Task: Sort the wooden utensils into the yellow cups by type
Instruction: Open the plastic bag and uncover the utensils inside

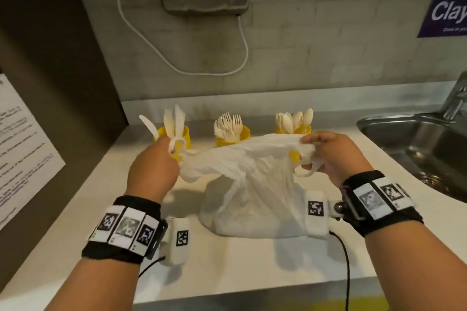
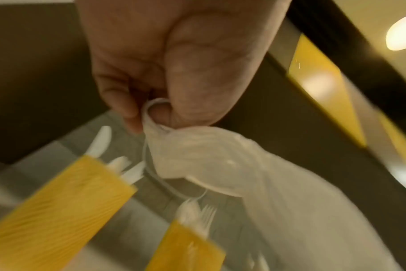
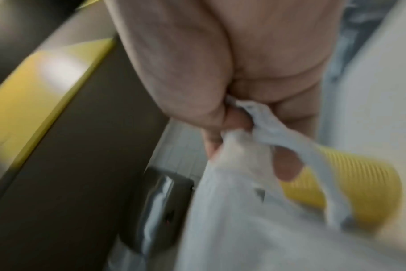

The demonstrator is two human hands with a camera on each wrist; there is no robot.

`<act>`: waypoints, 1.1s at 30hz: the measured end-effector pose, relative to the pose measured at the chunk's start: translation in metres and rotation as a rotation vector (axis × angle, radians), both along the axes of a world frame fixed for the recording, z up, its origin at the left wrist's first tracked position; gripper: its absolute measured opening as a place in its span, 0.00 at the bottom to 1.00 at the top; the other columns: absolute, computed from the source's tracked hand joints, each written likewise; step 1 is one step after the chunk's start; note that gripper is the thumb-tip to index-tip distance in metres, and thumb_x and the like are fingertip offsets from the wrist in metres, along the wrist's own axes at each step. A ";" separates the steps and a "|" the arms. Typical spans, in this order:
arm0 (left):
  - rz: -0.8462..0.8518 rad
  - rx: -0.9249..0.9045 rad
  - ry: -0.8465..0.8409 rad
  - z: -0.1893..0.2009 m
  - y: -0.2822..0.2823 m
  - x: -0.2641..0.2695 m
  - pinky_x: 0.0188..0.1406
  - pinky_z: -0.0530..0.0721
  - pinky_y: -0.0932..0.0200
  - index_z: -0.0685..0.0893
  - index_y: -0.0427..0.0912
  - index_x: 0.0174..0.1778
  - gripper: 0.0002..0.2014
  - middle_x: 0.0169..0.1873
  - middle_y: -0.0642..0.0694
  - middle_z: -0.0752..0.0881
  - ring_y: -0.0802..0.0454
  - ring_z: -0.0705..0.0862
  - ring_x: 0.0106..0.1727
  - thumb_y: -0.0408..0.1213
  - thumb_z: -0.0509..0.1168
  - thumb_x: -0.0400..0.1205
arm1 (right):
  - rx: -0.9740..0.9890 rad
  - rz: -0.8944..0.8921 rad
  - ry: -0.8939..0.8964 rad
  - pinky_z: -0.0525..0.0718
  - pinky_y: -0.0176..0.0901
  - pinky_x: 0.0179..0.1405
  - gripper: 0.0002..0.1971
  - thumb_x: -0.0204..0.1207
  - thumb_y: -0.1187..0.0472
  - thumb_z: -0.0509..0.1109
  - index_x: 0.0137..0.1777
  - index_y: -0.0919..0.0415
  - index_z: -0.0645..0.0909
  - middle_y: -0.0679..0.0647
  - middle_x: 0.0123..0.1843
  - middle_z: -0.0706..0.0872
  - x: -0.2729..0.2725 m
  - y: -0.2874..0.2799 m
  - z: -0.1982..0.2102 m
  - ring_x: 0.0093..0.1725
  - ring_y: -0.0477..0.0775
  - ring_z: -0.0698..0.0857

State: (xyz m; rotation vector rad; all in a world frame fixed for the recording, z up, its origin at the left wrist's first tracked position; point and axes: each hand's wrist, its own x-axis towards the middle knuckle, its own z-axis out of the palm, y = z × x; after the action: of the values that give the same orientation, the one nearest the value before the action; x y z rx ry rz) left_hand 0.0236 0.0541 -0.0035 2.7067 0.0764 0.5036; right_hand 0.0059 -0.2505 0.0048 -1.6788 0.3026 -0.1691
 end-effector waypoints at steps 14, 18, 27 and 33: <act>-0.279 -2.009 0.392 -0.003 0.026 0.000 0.05 0.68 0.70 0.71 0.42 0.33 0.29 0.20 0.47 0.78 0.60 0.70 0.11 0.14 0.72 0.43 | 0.453 -0.058 0.136 0.76 0.38 0.19 0.11 0.77 0.75 0.58 0.41 0.61 0.77 0.63 0.34 0.81 -0.018 0.009 -0.024 0.21 0.56 0.78; -0.402 -1.287 0.532 0.008 0.017 -0.023 0.08 0.62 0.71 0.82 0.42 0.35 0.04 0.28 0.46 0.78 0.57 0.73 0.19 0.29 0.66 0.73 | 0.387 -0.099 0.147 0.73 0.38 0.19 0.11 0.77 0.74 0.60 0.45 0.57 0.76 0.62 0.35 0.82 -0.025 0.005 -0.025 0.23 0.55 0.76; -0.214 -0.973 0.275 -0.017 -0.001 -0.019 0.20 0.73 0.67 0.85 0.42 0.47 0.05 0.26 0.51 0.87 0.59 0.81 0.22 0.33 0.64 0.81 | 0.260 0.049 0.095 0.74 0.39 0.25 0.04 0.79 0.54 0.64 0.43 0.50 0.77 0.53 0.31 0.81 -0.038 0.007 -0.016 0.25 0.52 0.78; -0.200 -1.811 0.482 -0.005 0.022 -0.007 0.39 0.90 0.44 0.80 0.32 0.59 0.17 0.47 0.35 0.90 0.43 0.91 0.43 0.29 0.69 0.75 | 0.320 0.305 0.077 0.66 0.32 0.12 0.22 0.74 0.76 0.63 0.61 0.51 0.70 0.62 0.44 0.76 -0.046 -0.011 -0.018 0.20 0.49 0.73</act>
State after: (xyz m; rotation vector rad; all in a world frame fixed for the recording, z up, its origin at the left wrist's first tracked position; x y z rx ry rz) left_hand 0.0167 0.0764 -0.0084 0.9542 0.2353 -0.2748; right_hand -0.0399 -0.2610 -0.0130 -1.3942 0.1200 0.1650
